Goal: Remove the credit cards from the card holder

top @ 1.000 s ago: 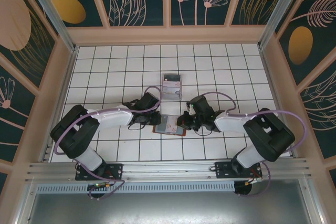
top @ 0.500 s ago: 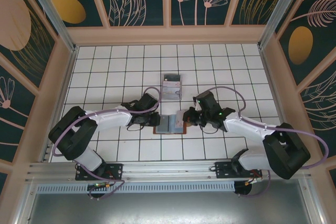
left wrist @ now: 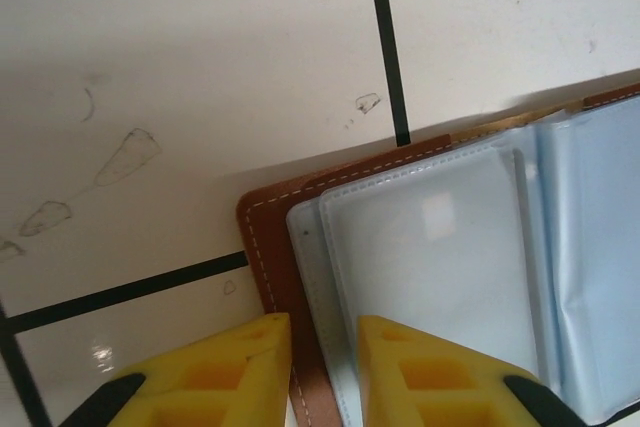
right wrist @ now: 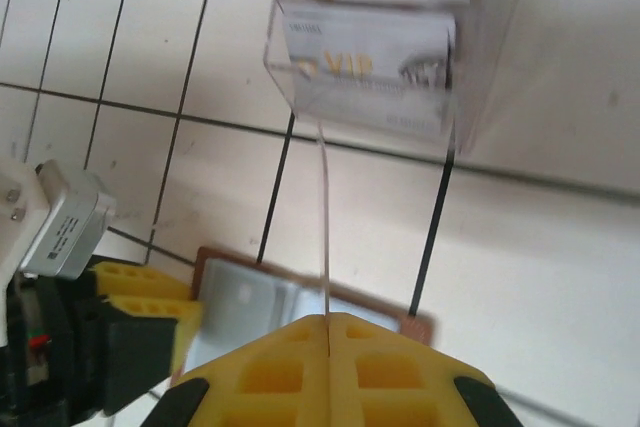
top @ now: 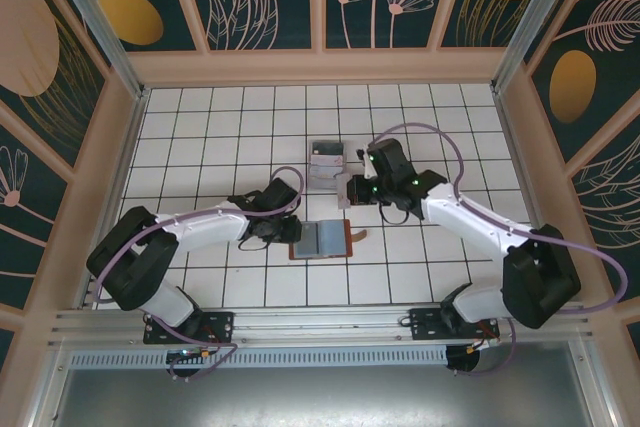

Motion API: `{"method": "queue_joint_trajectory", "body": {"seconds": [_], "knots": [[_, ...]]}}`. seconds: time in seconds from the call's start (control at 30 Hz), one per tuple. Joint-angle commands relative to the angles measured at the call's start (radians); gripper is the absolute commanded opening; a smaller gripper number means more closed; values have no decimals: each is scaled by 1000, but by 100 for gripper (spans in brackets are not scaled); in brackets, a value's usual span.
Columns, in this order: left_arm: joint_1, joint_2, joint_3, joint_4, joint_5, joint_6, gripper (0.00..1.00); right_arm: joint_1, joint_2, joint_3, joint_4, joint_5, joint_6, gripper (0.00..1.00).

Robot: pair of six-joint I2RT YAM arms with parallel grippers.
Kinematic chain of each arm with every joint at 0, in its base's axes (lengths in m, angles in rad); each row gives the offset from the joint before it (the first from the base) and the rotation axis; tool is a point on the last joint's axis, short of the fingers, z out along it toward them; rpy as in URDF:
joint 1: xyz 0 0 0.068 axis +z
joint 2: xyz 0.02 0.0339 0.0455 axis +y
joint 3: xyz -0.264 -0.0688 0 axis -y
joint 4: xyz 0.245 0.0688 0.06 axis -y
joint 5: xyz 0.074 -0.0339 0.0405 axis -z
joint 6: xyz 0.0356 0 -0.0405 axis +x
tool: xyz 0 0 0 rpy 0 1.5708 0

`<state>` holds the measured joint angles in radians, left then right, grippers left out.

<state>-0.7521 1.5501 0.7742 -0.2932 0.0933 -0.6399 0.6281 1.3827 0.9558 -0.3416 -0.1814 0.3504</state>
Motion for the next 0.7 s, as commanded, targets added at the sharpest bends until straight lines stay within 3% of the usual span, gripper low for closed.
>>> {"method": "queue_joint_trajectory", "body": {"seconds": [0.0,0.33,0.67], "knots": [[-2,-40,37,-51,-31,-8,27,-9,69,114,-104,70,-288,0],[2,-104,9,-57,-88,-16,29,-16,226,310,-166,144,-962,0],[17,-157,-63,-37,-94,-39,30,-50,414,563,-380,54,-1296,0]]}}
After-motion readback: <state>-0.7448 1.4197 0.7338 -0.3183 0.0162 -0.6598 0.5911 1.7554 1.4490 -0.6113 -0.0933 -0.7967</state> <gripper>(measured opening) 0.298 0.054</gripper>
